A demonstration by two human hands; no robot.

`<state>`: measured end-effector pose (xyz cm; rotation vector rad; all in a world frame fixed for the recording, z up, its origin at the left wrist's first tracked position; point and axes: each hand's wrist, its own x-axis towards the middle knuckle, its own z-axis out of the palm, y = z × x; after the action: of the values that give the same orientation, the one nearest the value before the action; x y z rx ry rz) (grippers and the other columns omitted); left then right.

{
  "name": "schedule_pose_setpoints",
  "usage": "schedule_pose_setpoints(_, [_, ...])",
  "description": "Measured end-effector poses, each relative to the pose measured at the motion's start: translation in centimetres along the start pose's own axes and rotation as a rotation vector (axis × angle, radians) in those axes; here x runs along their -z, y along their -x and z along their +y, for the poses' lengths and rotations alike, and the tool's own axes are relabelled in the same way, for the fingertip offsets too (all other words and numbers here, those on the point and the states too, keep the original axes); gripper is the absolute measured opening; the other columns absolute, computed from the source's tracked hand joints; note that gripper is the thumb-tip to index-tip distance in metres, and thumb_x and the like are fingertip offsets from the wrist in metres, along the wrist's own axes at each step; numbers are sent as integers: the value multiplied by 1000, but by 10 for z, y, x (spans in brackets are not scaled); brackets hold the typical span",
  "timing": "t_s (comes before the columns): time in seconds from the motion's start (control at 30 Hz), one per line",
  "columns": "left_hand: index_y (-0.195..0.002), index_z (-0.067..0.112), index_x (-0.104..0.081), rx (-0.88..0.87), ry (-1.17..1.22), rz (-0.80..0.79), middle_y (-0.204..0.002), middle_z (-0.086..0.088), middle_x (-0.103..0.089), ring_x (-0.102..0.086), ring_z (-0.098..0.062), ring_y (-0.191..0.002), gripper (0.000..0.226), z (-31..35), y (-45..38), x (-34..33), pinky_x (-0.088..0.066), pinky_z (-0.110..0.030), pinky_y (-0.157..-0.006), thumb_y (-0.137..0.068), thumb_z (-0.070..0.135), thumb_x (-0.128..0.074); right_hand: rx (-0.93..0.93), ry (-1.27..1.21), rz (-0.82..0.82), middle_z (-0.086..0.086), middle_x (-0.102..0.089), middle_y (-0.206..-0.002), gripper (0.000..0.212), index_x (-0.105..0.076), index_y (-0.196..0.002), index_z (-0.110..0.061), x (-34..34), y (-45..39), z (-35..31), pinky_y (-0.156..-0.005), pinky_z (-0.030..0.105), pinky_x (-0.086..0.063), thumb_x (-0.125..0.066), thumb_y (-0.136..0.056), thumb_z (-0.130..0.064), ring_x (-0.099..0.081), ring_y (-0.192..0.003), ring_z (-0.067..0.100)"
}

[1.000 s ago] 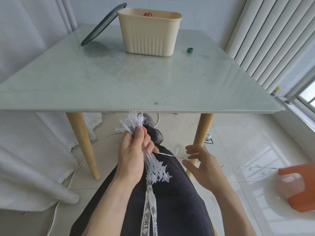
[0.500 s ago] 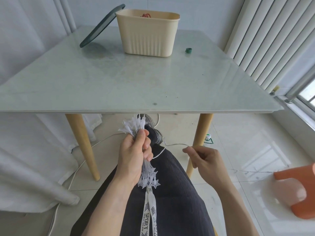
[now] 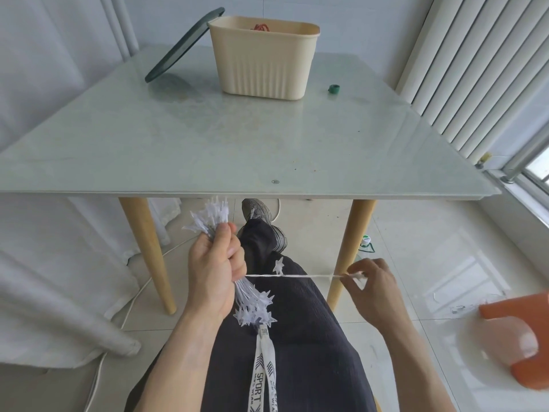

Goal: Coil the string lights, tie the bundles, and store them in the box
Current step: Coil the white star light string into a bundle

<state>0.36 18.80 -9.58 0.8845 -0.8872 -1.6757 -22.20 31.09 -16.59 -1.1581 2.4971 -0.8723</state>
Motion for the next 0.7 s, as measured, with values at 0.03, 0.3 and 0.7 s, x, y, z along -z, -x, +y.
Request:
schedule_pose_setpoints(0.03, [-82, 13, -50, -3, 1, 2, -57, 6, -27, -17, -6, -42, 27, 0, 0, 1, -12, -22, -42, -107, 18, -41, -29, -16, -12, -5, -57, -101, 20, -65, -99, -23, 0, -1, 5, -84, 36, -48, -75, -87, -35, -60, -99, 20])
schedule_pose_setpoints(0.3, [-82, 13, -50, -8, -10, 21, -57, 5, -26, -16, -8, -44, 27, -4, -1, 0, -10, -25, -44, -107, 18, -41, -179, -44, -134, -1, -64, -56, 57, -67, -75, -2, 5, -7, 2, -54, 30, -42, -53, -96, -53, -55, -54, 17])
schedule_pose_setpoints(0.7, [-88, 8, -51, 19, -85, -22, -57, 3, -31, -19, -9, -44, 22, -9, 5, -4, -12, -25, -43, -106, 18, -43, 34, -414, -108, -14, -38, -62, 32, -65, -128, -19, -3, 12, -50, -60, 14, -38, -61, -97, -15, -41, -56, 3])
